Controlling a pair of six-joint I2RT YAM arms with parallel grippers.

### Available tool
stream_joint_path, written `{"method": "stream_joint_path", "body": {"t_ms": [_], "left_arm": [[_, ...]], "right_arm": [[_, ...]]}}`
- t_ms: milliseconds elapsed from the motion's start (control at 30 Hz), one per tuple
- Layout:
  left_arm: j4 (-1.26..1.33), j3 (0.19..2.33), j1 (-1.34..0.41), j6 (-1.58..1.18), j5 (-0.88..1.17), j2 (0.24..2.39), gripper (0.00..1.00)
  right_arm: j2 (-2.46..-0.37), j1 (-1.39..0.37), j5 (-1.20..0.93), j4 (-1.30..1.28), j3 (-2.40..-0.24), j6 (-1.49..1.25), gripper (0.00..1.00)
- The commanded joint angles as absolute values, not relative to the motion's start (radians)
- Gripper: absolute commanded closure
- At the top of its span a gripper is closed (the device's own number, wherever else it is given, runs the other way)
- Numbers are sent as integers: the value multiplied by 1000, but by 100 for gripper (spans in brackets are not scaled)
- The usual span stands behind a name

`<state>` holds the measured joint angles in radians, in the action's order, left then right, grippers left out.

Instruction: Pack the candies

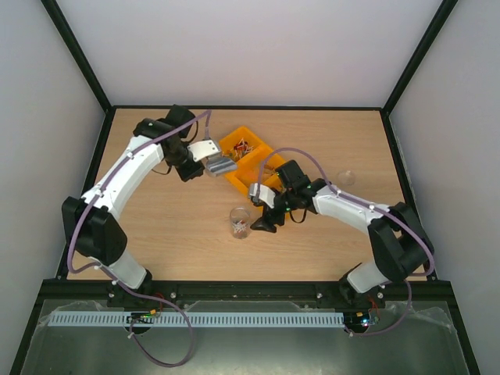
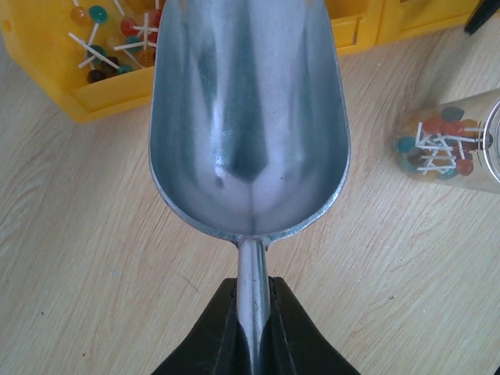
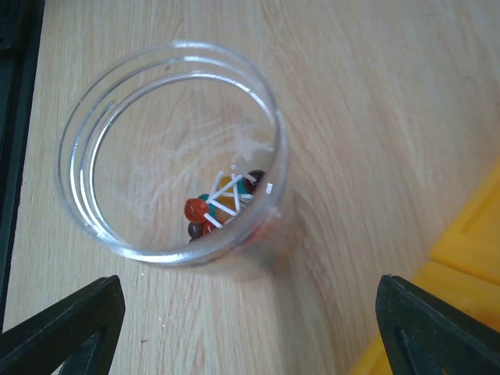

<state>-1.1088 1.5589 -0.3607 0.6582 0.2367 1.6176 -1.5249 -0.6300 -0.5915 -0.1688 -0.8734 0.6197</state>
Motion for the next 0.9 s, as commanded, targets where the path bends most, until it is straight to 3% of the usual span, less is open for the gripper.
{"method": "stream_joint_path", "body": {"t_ms": [0, 367, 533, 867], "left_arm": [[-1123, 1593, -406, 639, 177, 1652, 98], [-1296, 1830, -493, 535, 68, 1870, 98], [-1295, 1852, -546, 519, -11, 1906, 98], [-1278, 1866, -554, 492, 21, 1919, 98]], "right_arm": [[-1437, -593, -595, -304, -917, 621, 11], [-1402, -398, -520, -378, -1022, 486, 14], [-1465, -336, -408, -364, -1069, 430, 18], [-1572, -305, -210, -327, -1080, 401, 26]]}}
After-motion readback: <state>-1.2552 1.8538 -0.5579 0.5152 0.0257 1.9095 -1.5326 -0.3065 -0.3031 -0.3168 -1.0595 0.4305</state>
